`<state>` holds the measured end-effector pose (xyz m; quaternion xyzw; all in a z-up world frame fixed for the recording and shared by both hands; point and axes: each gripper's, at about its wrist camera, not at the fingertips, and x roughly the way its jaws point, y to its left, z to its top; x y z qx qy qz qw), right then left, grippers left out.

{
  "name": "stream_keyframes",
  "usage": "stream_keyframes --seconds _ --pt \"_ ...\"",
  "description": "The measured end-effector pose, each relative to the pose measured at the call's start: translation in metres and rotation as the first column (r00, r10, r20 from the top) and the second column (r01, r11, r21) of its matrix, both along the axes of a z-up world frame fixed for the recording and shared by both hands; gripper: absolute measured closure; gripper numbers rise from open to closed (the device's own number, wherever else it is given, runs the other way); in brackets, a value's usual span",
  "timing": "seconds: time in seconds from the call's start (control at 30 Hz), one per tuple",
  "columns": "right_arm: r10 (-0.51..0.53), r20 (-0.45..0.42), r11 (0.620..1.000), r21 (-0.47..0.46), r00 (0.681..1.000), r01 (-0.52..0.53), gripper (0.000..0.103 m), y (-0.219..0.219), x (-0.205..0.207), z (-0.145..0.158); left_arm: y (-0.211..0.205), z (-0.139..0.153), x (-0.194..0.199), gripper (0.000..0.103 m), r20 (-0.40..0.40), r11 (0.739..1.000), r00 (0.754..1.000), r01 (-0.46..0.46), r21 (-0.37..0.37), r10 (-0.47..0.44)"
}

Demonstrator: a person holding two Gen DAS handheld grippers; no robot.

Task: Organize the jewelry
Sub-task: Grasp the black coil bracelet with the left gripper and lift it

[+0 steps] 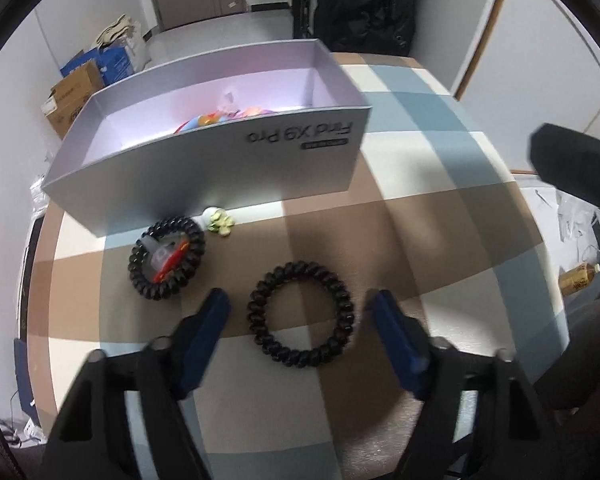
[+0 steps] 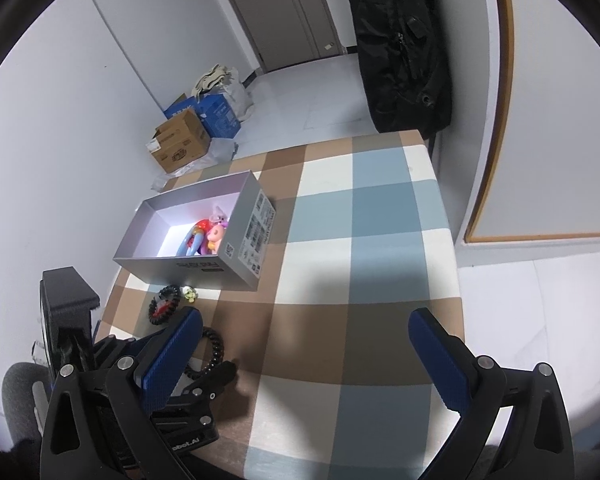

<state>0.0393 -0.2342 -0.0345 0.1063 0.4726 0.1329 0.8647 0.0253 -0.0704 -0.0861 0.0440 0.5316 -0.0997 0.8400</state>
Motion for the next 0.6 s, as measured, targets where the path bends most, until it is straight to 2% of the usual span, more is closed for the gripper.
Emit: stream_keyframes --seconds 0.1,0.2,0.43,0.6 --pt "-0.005 0.000 1.000 -0.001 1.000 0.005 0.000 0.000 0.001 0.000 -0.001 0.002 -0.002 0.058 0.003 1.000 1.000 0.019 -0.007 -0.019" --pt "-0.010 -0.003 1.000 0.001 1.000 0.010 0.000 -0.001 0.001 0.000 0.003 0.002 -0.001 0.063 0.000 1.000 1.000 0.015 -0.026 -0.015" --pt "-0.031 -0.020 1.000 0.003 0.999 0.031 0.000 -0.004 0.002 -0.003 0.017 0.007 0.005 0.066 -0.044 0.989 0.999 -0.010 -0.150 0.004" --pt "-0.033 -0.017 0.999 0.003 0.999 0.033 0.000 -0.002 0.004 -0.001 0.032 0.027 0.000 0.066 -0.010 0.965 1.000 -0.025 -0.260 0.023"
